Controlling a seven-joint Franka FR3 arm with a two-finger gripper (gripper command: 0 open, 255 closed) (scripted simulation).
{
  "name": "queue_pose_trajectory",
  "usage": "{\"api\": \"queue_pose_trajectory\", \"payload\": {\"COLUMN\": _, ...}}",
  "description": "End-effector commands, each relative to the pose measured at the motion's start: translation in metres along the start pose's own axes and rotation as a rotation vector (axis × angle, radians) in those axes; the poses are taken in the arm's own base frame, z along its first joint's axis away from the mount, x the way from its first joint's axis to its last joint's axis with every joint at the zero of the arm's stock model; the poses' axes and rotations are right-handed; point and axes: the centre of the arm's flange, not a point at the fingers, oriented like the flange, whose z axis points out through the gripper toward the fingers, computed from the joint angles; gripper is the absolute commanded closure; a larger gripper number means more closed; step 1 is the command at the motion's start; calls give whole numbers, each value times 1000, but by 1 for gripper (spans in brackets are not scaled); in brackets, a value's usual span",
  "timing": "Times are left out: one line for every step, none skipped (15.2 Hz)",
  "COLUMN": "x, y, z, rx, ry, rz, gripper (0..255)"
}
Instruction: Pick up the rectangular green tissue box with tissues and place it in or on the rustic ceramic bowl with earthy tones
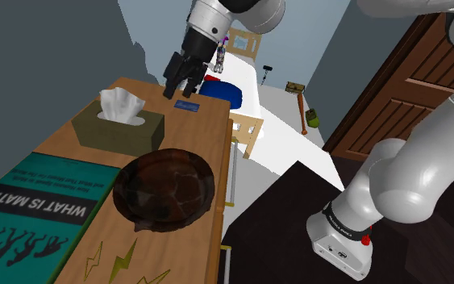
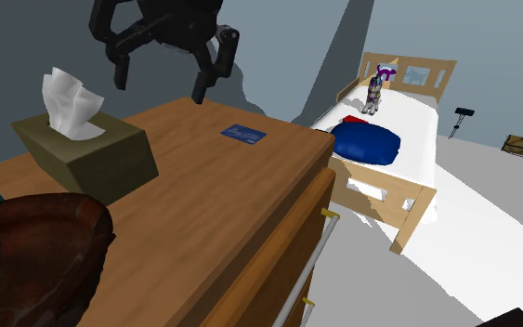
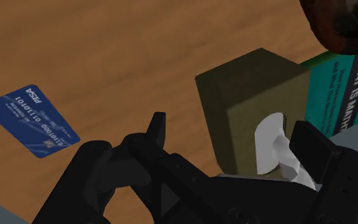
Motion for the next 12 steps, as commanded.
{"api": "queue_pose_trajectory", "payload": {"x": 16, "y": -11, "z": 8, "rx": 23, "ry": 14, "rz": -20, "gripper": 0}}
{"api": "queue_pose_trajectory", "payload": {"x": 25, "y": -18, "z": 11, "rx": 35, "ry": 21, "rz": -30, "gripper": 0}}
{"api": "queue_pose_trajectory", "payload": {"x": 33, "y": -25, "z": 14, "rx": 46, "ry": 28, "rz": -41, "gripper": 0}}
{"api": "queue_pose_trajectory", "payload": {"x": 42, "y": -32, "z": 17, "rx": 57, "ry": 35, "rz": -51, "gripper": 0}}
{"api": "queue_pose_trajectory", "payload": {"x": 50, "y": -39, "z": 20, "rx": 68, "ry": 42, "rz": -61, "gripper": 0}}
{"api": "queue_pose_trajectory", "payload": {"x": 58, "y": -46, "z": 22, "rx": 80, "ry": 49, "rz": -71, "gripper": 0}}
{"api": "queue_pose_trajectory", "payload": {"x": 67, "y": -53, "z": 25, "rx": 91, "ry": 56, "rz": -81, "gripper": 0}}
{"api": "queue_pose_trajectory", "payload": {"x": 75, "y": -61, "z": 27, "rx": 102, "ry": 63, "rz": -92, "gripper": 0}}
{"api": "queue_pose_trajectory", "payload": {"x": 83, "y": -68, "z": 30, "rx": 114, "ry": 69, "rz": -102, "gripper": 0}}
{"api": "queue_pose_trajectory", "payload": {"x": 91, "y": -76, "z": 32, "rx": 125, "ry": 76, "rz": -112, "gripper": 0}}
{"api": "queue_pose_trajectory", "payload": {"x": 93, "y": -78, "z": 32, "rx": 128, "ry": 78, "rz": -115, "gripper": 0}}
{"api": "queue_pose_trajectory", "payload": {"x": 94, "y": -79, "z": 38, "rx": 128, "ry": 78, "rz": -115, "gripper": 0}}
